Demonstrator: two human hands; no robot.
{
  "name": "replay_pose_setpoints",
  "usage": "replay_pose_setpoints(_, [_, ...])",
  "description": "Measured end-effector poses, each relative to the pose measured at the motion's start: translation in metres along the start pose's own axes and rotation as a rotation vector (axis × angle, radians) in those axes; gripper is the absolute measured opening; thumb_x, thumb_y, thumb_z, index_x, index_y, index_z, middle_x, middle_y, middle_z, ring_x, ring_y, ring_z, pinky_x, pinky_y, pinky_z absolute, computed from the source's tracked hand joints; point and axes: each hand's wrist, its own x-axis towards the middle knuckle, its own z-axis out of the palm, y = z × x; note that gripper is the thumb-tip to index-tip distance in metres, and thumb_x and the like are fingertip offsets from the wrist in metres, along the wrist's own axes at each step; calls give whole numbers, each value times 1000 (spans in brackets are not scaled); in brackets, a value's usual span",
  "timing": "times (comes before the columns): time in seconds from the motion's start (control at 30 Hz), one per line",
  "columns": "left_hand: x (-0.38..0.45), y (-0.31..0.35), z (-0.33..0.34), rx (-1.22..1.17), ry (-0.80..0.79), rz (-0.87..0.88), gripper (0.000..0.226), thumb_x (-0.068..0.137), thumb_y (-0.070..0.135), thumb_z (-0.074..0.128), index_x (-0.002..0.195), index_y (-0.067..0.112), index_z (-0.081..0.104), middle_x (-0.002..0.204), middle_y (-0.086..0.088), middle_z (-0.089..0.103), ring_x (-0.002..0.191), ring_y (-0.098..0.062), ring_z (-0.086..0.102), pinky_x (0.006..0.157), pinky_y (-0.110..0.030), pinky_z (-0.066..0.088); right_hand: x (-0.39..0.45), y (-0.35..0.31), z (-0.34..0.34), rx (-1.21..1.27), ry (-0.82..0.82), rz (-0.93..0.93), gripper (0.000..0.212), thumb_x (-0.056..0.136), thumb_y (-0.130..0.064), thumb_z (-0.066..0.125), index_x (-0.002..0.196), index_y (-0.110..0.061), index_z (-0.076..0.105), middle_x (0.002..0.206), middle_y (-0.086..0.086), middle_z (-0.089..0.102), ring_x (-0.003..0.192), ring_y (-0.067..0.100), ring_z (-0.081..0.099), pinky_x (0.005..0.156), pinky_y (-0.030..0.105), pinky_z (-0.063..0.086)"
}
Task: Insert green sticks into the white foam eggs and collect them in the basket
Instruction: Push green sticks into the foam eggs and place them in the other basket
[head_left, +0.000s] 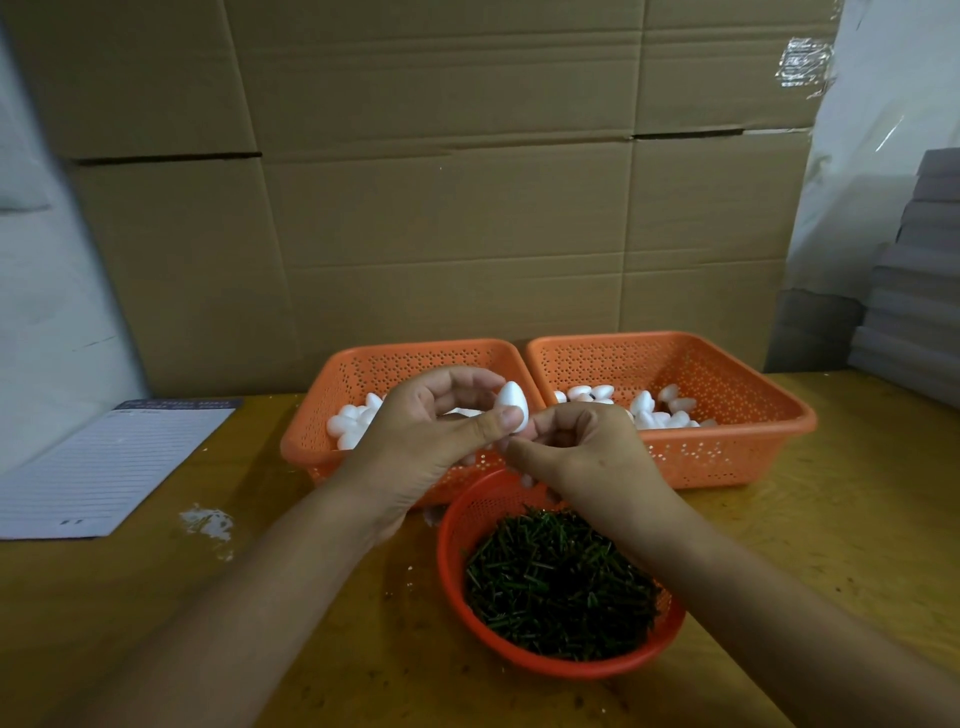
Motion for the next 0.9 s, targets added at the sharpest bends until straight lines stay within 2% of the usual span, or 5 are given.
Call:
replay_pose_setpoints(0.33, [4,-2,-6,-176,-57,-83,40,76,29,77,113,17,73,85,-4,73,68,-6,61,58,-18,50,-3,-2,-3,115,-101,-3,17,96,-16,63,87,-11,76,78,5,75,63,9,65,50,19,47])
replay_pose_setpoints(0.47, [4,-1,-8,-215,-93,-136,47,81,24,73,125,10,66,121,-29,66,64,-5,59,60,-18,50,-2,-3,-4,210,-175,76,19,98,-15,59,90,-13,76,85,8,76,65,10,66,51,19,47])
replay_pose_setpoints(0.57, [4,1,-9,-226,-121,-162,48,82,21,71,128,8,65,127,-34,61,61,-5,56,63,-18,51,-2,-4,-4,273,-239,127,21,100,-15,56,90,-12,74,87,8,76,66,9,66,52,17,46])
replay_pose_setpoints(0.7, [4,0,-10,-226,-135,-169,49,82,26,72,128,10,65,92,-12,68,64,-6,58,66,-21,51,-3,-4,-2,351,-260,171,20,98,-15,57,89,-13,75,88,8,76,66,9,65,50,17,46])
replay_pose_setpoints(0.9, [2,2,-6,-214,-58,-129,50,68,36,83,115,20,72,94,-5,73,71,-9,63,59,-20,51,-2,-3,-1,309,-134,150,10,91,-21,68,88,-16,77,86,4,76,65,6,63,51,17,44])
